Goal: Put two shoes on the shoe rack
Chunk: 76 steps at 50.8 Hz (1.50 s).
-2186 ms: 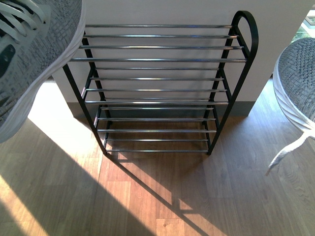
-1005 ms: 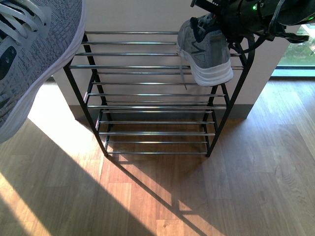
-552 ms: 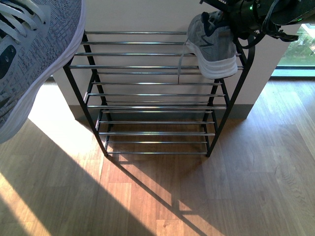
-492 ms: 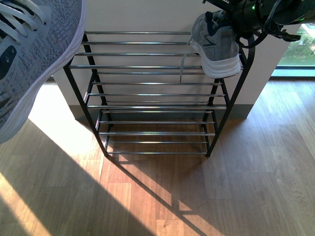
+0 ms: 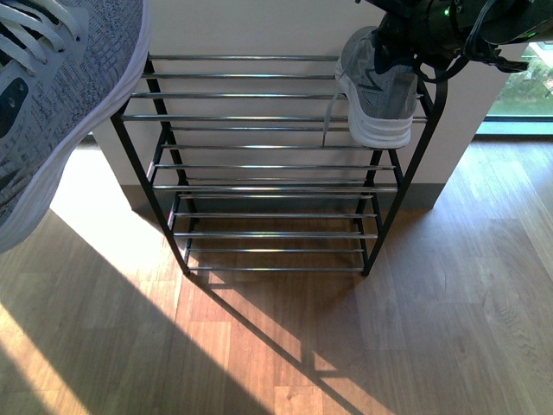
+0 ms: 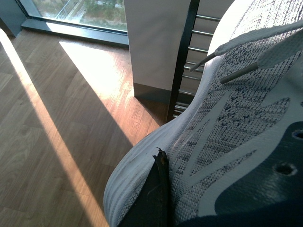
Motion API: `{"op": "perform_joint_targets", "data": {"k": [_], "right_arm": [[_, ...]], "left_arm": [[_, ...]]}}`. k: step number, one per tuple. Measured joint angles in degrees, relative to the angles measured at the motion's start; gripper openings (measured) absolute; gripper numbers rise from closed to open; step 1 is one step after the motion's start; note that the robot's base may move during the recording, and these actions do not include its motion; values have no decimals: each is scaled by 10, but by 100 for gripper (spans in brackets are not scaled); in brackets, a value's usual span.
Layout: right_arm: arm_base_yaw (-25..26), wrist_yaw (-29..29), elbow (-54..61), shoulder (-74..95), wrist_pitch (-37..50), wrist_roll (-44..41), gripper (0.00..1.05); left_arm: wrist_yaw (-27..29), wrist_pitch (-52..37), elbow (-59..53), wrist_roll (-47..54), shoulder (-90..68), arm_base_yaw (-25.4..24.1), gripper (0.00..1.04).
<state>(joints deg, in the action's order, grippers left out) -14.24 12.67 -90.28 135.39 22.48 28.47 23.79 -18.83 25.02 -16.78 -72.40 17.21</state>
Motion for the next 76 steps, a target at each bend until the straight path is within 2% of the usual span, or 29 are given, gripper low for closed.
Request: {"op": "perform_joint_targets", "data": {"k": [7, 14, 21, 23, 40, 49, 55, 56, 60, 62, 76], "right_arm": [[-2, -33, 80, -63, 51, -9, 56], [-3, -70, 163, -145, 86, -12, 77], [1, -115, 251, -235, 103, -16, 96], [3, -127, 278, -262, 108, -16, 97], [46, -240, 527, -532, 100, -35, 96], [129, -326, 673, -761, 32, -74, 96], [144, -335, 695, -815, 23, -101, 96], [144, -323, 699, -814, 32, -109, 94], [142, -177, 743, -821, 129, -192, 79], [143, -139, 758, -832, 143, -220, 72], [143, -127, 820, -906, 134, -273, 28]], "left_arm": [[0, 0, 0, 0, 0, 0, 2], [0, 0, 0, 0, 0, 0, 2], [0, 0, 0, 0, 0, 0, 2], [0, 0, 0, 0, 0, 0, 2], [0, 0, 0, 0, 0, 0, 2], [0, 0, 0, 0, 0, 0, 2], [0, 0, 0, 0, 0, 0, 2], [0, 0, 0, 0, 0, 0, 2], [-2, 0, 0, 0, 0, 0, 2], [0, 0, 0, 0, 0, 0, 2], [-2, 0, 0, 0, 0, 0, 2]]}}
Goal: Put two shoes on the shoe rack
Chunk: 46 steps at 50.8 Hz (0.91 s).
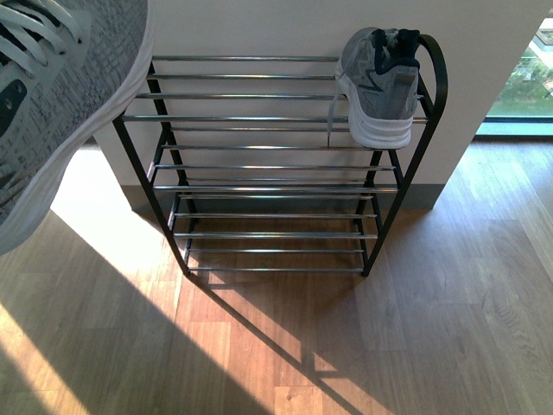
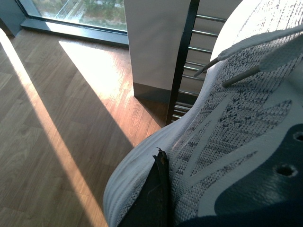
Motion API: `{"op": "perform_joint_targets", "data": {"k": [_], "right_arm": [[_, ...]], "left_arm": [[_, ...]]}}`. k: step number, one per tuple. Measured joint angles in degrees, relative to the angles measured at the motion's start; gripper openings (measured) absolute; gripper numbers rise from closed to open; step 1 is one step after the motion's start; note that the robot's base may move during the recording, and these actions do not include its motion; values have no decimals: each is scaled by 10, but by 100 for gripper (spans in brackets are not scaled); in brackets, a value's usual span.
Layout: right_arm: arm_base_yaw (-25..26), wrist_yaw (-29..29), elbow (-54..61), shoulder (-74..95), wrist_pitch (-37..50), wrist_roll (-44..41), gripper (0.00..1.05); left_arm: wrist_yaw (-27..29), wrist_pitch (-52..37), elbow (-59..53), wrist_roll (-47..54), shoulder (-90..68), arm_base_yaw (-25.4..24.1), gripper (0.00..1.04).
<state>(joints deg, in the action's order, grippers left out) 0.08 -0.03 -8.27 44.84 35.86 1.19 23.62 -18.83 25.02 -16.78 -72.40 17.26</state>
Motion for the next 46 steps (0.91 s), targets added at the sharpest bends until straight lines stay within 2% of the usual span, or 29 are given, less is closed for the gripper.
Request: {"op": "perform_joint_targets", "data": {"k": [8, 46], "right_arm": [[0, 0, 23, -45, -21, -7, 2], [0, 0, 72, -233, -144, -9, 1]], "left_arm": [[2, 0, 0, 0, 0, 0, 2], [2, 0, 0, 0, 0, 0, 2]]}}
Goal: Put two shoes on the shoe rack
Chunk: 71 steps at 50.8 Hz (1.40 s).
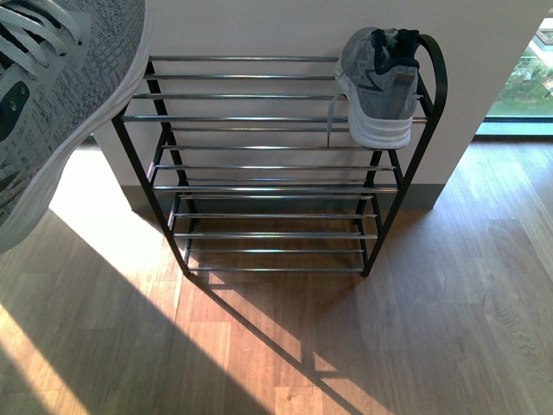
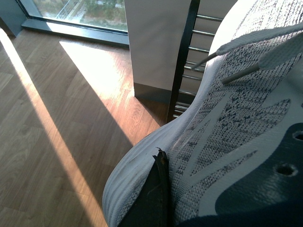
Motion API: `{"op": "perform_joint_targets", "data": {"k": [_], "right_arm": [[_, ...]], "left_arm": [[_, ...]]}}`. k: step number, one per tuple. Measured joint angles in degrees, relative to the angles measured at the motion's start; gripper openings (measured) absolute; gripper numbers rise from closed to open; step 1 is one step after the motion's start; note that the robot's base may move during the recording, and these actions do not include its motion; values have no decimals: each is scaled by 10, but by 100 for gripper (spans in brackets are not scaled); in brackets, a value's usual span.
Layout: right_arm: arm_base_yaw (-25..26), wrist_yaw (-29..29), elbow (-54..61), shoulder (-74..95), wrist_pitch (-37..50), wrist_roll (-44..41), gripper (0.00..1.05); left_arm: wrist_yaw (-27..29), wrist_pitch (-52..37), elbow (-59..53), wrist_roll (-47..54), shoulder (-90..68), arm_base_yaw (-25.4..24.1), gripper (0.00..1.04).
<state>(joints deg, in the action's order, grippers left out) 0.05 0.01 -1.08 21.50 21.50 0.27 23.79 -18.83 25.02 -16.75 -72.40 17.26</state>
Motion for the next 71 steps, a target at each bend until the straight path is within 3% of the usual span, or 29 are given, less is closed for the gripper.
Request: {"op": "perform_joint_targets", "data": {"k": [31, 36, 45, 58, 71], "right_arm": [[0, 0, 0, -113, -113, 0, 1], [0, 0, 0, -195, -208, 0, 1], [0, 0, 0, -211, -214, 0, 1], [0, 0, 0, -211, -214, -1, 36], [0, -2, 0, -212, -214, -1, 80]], "left_arm": [[0, 0, 0, 0, 0, 0, 2], [0, 0, 0, 0, 0, 0, 2], [-1, 0, 0, 0, 0, 0, 2], [0, 0, 0, 0, 0, 0, 2], [3, 0, 0, 0, 0, -2, 2]]}}
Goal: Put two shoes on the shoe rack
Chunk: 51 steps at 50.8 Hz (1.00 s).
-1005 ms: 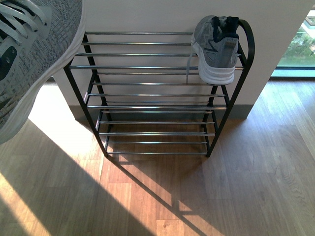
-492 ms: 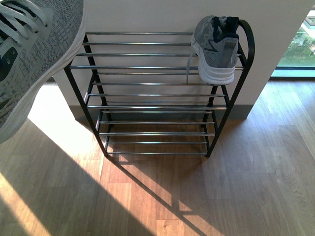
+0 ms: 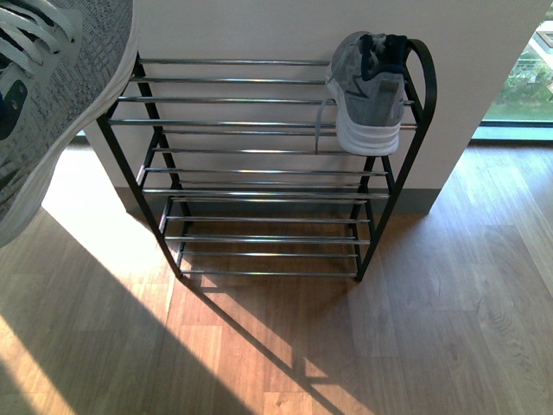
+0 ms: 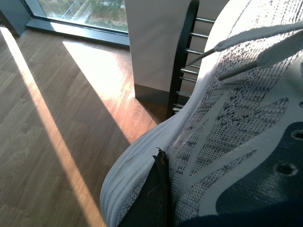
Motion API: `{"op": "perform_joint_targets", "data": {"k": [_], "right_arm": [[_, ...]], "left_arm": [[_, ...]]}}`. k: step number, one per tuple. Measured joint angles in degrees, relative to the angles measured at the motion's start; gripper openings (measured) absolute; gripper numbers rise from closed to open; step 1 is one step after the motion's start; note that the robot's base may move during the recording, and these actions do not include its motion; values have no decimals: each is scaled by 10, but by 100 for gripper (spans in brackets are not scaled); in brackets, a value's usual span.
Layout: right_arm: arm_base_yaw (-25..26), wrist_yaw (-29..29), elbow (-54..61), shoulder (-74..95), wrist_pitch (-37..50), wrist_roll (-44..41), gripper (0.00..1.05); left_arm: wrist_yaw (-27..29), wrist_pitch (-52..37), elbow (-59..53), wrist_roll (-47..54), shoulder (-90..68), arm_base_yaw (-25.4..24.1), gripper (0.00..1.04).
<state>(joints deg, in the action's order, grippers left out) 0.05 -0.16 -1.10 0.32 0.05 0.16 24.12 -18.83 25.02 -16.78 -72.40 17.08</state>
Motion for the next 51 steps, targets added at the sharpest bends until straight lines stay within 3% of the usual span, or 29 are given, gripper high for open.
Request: {"op": "perform_joint_targets", "data": {"k": [7, 29, 39, 44, 51], "right_arm": [[0, 0, 0, 0, 0, 0, 97], [0, 3, 0, 1, -1, 0, 96], [0, 3, 0, -1, -1, 0, 96], [0, 3, 0, -1, -1, 0, 96], [0, 2, 0, -1, -1, 0, 96]], "left_arm": [[-2, 0, 0, 0, 0, 0, 2], [-14, 0, 0, 0, -1, 4, 2], [31, 43, 17, -38, -15, 5, 2], [3, 75, 81, -103, -95, -1, 2], [-76, 80, 156, -179, -193, 0, 2]]}}
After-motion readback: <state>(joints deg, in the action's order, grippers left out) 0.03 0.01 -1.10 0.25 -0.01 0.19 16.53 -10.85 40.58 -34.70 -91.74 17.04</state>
